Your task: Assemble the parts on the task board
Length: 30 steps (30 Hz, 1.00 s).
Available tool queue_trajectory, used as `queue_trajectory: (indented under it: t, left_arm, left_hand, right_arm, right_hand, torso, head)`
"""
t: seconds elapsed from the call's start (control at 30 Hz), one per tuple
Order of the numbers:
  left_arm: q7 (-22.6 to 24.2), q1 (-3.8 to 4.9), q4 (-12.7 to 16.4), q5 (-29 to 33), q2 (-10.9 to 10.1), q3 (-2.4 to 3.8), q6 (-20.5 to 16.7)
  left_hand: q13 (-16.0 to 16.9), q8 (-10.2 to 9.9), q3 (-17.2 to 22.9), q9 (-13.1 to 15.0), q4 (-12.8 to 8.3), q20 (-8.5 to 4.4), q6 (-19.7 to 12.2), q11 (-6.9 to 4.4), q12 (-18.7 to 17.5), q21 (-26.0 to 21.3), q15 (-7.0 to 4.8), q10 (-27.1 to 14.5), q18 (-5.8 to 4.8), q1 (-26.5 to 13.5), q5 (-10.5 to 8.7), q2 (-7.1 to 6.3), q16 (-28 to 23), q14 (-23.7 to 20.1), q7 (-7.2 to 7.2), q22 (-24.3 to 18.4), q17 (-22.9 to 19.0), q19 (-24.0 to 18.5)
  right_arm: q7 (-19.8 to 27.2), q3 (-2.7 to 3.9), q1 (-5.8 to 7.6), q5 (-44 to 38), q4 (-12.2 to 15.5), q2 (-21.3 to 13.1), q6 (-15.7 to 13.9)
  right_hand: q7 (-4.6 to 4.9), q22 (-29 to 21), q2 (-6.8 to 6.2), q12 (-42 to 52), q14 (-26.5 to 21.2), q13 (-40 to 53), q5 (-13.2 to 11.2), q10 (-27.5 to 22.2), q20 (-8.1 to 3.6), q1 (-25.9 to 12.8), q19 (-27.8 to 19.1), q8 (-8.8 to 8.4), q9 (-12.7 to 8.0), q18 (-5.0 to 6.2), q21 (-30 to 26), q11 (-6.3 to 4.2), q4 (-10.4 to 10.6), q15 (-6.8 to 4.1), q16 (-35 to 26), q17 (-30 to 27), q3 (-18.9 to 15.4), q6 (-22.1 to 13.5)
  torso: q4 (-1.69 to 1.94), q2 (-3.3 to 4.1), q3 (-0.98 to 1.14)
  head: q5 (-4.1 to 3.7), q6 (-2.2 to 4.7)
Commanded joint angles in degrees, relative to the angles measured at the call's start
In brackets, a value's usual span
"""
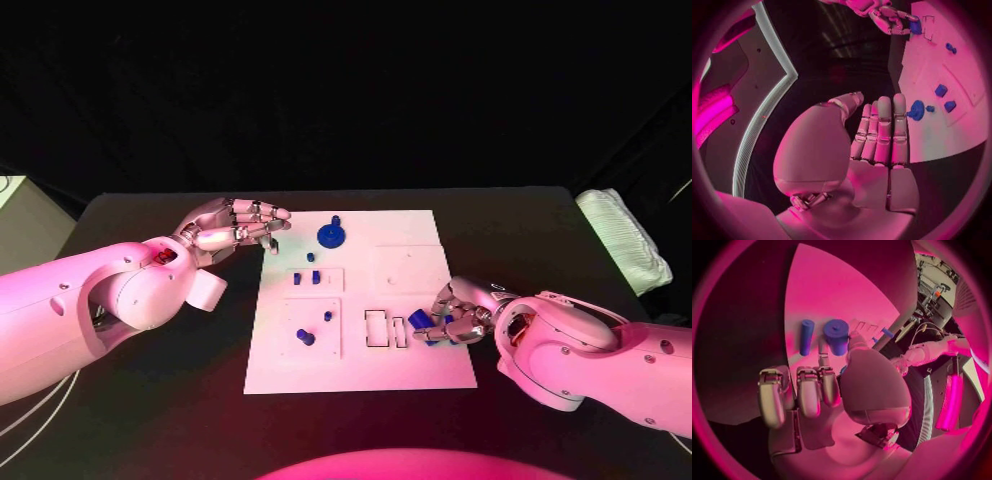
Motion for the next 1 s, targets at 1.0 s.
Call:
queue_trajectory:
  t: [1.0]
  left_arm:
    - [-0.1,-0.01,-0.1,0.7,0.2,0.03,1.0]
  left_hand:
    - [-0.1,0.2,0.1,-0.1,0.5,-0.05,-0.1,-0.07,-0.3,-0.5,0.28,-0.4,0.76,-0.5,0.09,0.35,-0.3,0.2,0.33,-0.1,0.1,0.3]
  right_arm:
    - [3.5,0.11,1.83,13.7,2.9,0.7,-8.5]
  right_hand:
    - [-1.87,15.1,3.71,0.5,5.8,12.2,0.2,4.4,-1.42,8.7,6.0,0.93,-1.0,-0.81,0.3,-1.57,-0.3,-1.69,0.5,14.4,9.6,2.5]
  torso:
    - [0.09,-0.14,-0.14]
  head:
    - [-0.09,0.58]
